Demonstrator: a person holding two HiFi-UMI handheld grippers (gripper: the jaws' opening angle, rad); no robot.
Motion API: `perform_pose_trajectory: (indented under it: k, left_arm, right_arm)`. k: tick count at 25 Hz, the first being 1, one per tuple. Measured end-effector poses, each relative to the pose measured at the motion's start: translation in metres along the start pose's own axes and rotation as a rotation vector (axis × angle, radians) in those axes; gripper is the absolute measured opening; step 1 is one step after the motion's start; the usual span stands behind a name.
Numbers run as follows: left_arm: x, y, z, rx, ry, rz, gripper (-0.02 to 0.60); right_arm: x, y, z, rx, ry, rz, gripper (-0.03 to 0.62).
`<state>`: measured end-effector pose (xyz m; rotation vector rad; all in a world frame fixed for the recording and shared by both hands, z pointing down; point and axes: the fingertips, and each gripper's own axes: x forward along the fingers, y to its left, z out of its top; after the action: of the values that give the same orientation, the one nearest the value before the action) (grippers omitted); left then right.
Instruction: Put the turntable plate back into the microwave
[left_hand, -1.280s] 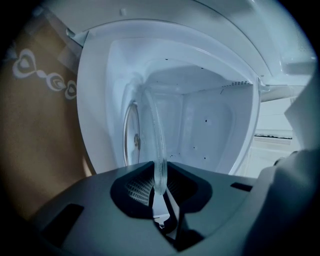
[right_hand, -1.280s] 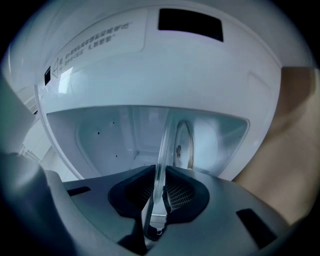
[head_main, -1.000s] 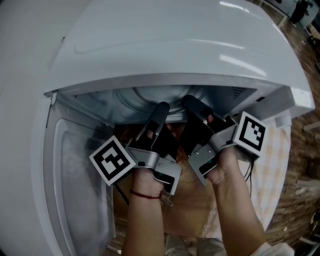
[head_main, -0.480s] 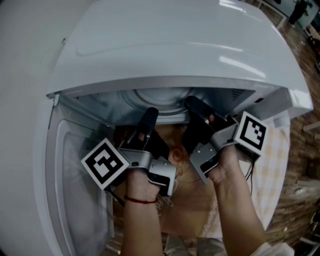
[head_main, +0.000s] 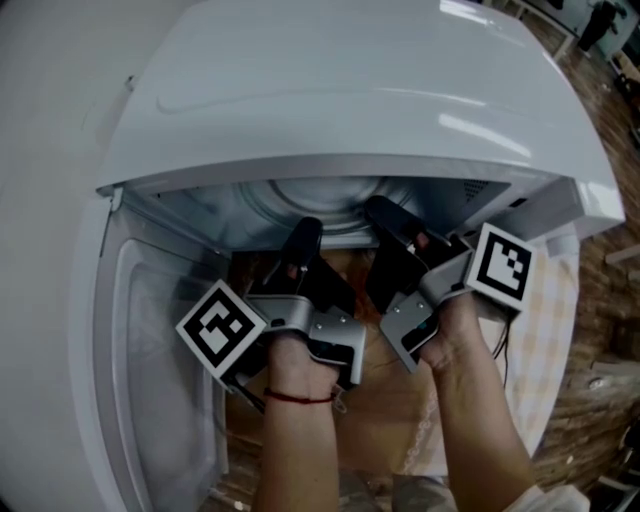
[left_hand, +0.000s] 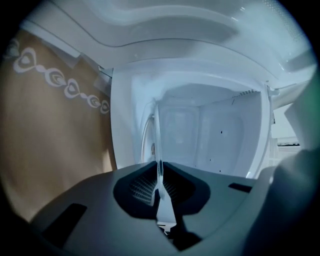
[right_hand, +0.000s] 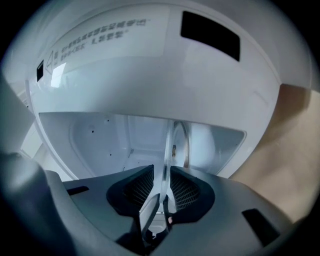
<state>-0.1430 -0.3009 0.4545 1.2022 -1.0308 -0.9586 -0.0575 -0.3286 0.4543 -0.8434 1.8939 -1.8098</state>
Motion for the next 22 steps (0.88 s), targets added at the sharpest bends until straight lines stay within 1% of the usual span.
perform_pose_trajectory:
  k: [1,2,5,6,7,8,9,16,18,22]
  left_arm:
    - [0.000,0.002,0.001,-0.005,-0.010,0.003,0.031]
    - [-0.001,0.004,0.001,-0.008,-0.020,0.007,0.029]
    - [-0.001,0.007,0.001,-0.010,-0.044,0.018,0.029]
    - [-0.002,0.007,0.002,-0.012,-0.050,0.020,0.029]
    - [-0.002,0.007,0.002,-0.015,-0.055,0.020,0.029]
    - [-0.002,0.007,0.002,-0.018,-0.058,0.018,0.029]
    - [-0.002,0.007,0.002,-0.021,-0.060,0.016,0.029]
    - [-0.001,0.006,0.002,-0.023,-0.064,0.015,0.029]
    - [-0.001,0.007,0.001,-0.006,-0.045,0.027,0.029]
    - [0.001,0.010,-0.007,0.037,0.055,0.073,0.029]
  right_arm:
    - [-0.001,0.001,-0.002,0.008,0.008,-0.001,0.115]
    - [-0.003,0.001,-0.004,0.022,0.015,-0.004,0.124]
    - [-0.017,-0.004,-0.011,0.067,0.031,-0.023,0.126]
    - [-0.021,-0.007,-0.013,0.067,0.035,-0.041,0.124]
    - [-0.023,-0.011,-0.013,0.054,0.039,-0.064,0.099]
    - [-0.024,-0.013,-0.013,0.037,0.041,-0.086,0.059]
    - [-0.023,-0.015,-0.012,0.025,0.044,-0.101,0.052]
    - [-0.014,-0.015,-0.012,0.045,0.024,-0.109,0.052]
    - [-0.013,-0.015,-0.010,0.045,0.010,-0.119,0.051]
    - [-0.014,-0.016,-0.004,0.046,-0.035,-0.134,0.048]
